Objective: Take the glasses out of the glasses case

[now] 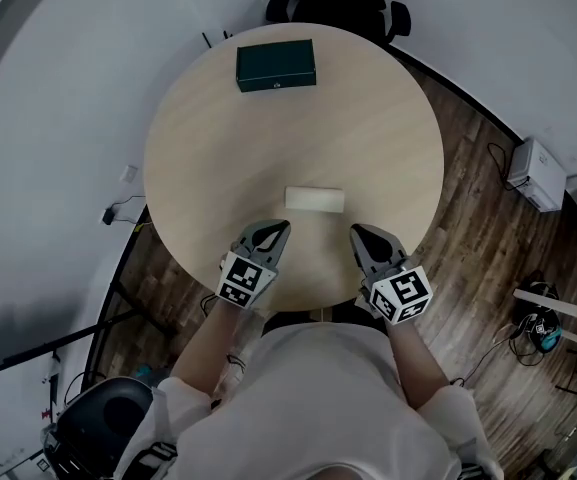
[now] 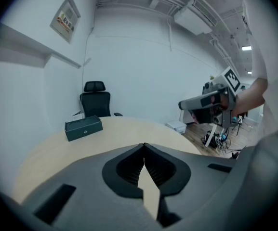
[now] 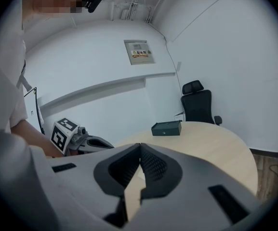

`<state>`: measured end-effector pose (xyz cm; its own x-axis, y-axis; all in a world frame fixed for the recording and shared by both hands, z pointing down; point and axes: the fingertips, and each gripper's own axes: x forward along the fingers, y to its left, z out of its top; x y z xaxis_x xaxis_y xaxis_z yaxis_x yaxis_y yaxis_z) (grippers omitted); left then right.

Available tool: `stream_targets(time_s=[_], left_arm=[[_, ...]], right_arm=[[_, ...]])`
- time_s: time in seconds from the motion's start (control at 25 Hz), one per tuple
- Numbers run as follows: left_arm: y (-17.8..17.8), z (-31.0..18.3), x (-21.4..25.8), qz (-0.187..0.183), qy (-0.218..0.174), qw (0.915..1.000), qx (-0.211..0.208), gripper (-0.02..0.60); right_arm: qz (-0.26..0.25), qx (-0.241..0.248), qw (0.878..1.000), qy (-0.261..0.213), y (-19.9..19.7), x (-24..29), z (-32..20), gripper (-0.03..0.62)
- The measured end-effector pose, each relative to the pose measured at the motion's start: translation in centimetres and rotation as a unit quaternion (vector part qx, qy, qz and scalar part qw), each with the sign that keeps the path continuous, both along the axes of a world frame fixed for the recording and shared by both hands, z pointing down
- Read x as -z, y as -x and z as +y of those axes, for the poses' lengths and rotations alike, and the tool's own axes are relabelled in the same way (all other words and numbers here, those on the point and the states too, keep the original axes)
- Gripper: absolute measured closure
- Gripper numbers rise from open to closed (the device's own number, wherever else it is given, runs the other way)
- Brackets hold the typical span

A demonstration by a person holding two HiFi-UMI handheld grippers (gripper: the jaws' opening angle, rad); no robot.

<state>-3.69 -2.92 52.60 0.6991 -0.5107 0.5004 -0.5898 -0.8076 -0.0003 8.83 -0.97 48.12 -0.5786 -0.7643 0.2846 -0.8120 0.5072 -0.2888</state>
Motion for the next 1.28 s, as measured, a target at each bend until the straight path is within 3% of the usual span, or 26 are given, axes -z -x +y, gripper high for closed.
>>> stream_targets(time_s=[0.24, 0.4, 0.56, 0.68, 0.88, 1.28], left_arm=[[-0.6, -0.8, -5.3, -0.091, -0.004, 0.9951, -0.037, 0.573], [-1.1, -1.7, -8.2, -0.162, -0.026, 0.9838, -0.072, 0.573], [-1.5, -2.3, -10.6, -0.208, -0.033, 0.9726, -0.098, 0.574], [-1.5, -2.9, -12.4, -0.250, -0.045, 0.9598, -0.119, 0.574], [-0.9, -3.6, -14.9, -0.330, -0.071, 0.9289, -0.151, 0.574], [-1.1, -4.0, -19.0, -0.381, -0.062, 0.9057, -0.174, 0.574]], right_arm=[[0.000, -0.003, 1.000, 0.026, -0.5, -2.2, -1.0, 0.582], [-0.001, -0.002, 0.999, 0.039, -0.6, -3.3, -1.4, 0.582], [0.002, -0.002, 0.999, 0.053, -1.0, -4.4, -1.6, 0.582], [0.004, -0.002, 0.998, 0.061, -1.2, -5.2, -2.1, 0.582], [0.006, -0.003, 0.998, 0.069, -1.0, -6.0, -2.7, 0.582], [-0.006, -0.003, 0.996, 0.086, -0.5, -7.1, -2.8, 0.582]])
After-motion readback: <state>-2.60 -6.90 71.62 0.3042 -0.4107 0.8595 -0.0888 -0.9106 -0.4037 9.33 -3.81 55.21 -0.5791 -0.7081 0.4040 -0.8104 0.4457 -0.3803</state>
